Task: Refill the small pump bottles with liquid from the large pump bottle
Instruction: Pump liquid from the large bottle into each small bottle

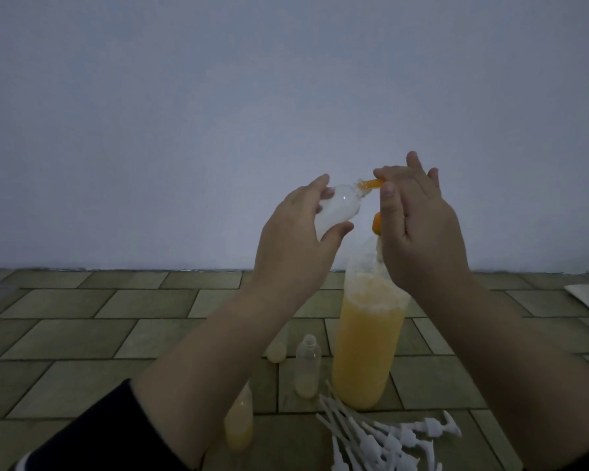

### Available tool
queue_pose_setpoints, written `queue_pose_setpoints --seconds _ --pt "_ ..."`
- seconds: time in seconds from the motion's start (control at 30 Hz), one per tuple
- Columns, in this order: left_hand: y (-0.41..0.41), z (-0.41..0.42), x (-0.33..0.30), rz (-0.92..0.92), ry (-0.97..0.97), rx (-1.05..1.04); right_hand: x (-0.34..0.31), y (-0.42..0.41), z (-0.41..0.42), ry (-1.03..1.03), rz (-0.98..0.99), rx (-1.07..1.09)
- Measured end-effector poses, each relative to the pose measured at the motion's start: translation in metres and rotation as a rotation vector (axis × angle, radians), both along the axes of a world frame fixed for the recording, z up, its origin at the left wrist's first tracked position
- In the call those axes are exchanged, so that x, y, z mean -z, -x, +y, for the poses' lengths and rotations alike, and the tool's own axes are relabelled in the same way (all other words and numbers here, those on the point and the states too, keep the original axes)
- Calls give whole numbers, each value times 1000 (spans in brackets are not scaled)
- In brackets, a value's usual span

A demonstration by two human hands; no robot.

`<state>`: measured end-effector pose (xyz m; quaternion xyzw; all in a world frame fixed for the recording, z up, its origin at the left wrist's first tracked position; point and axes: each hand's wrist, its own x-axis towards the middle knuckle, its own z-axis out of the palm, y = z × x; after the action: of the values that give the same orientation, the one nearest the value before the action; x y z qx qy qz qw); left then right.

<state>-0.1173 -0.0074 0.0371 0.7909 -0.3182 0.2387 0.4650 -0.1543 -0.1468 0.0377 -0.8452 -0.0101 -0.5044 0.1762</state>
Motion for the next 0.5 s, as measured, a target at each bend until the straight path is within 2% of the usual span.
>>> queue_pose_setpoints --seconds 0.3,0.5 --pt "-1 -2 4 -107 -63 -60 13 -7 -3 -56 -119 -48" --pt "-2 1 1 -105 -110 -92 17 -14 2 -56 -74 -60"
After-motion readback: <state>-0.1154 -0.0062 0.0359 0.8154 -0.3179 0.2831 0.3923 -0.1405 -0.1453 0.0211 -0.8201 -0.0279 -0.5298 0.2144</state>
